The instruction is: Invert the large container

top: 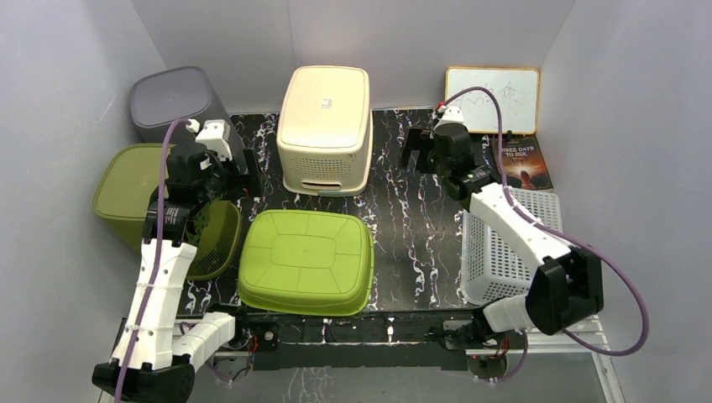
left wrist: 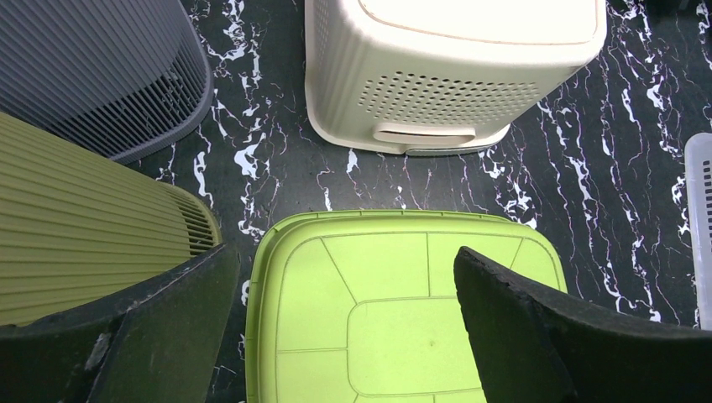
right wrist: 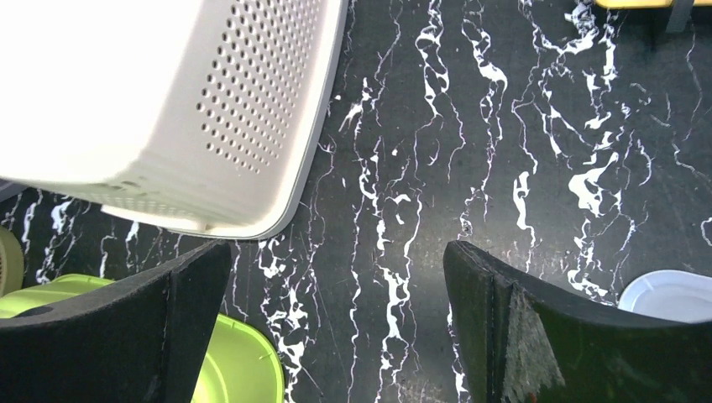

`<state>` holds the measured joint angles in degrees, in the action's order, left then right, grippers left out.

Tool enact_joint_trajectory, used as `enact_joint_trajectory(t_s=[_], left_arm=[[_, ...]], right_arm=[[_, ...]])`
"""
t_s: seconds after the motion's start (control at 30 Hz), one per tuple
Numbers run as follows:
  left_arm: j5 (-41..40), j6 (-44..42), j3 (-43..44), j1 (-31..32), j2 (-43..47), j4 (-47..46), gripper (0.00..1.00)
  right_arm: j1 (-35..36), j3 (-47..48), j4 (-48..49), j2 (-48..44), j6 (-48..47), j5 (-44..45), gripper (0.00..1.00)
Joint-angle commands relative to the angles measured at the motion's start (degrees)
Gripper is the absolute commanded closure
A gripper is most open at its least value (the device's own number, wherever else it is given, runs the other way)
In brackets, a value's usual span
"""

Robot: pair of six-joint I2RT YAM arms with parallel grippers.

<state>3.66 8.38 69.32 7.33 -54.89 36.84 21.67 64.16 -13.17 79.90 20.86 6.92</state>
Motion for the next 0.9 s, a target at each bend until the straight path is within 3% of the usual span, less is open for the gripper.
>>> enact_joint_trajectory(t_s=[0.0,0.33,0.87], left_arm=[[1.2,0.4,-0.5,0.1,0.7,-0.6,0.02],[-1.4,1.4,-4.2,0.1,1.0,-0.9,0.02],[-0.9,2.1,-6.0,0.1,1.3,-1.3,0.01]], right_arm=[[0.0,-0.2,0.6,-5.7,-3.0,-0.1,0.02],[8.3,2.3,-9.7,-5.6,-8.5,16.6,0.02],[9.8,0.2,-8.9,-8.6,-9.6,16.9,0.02]])
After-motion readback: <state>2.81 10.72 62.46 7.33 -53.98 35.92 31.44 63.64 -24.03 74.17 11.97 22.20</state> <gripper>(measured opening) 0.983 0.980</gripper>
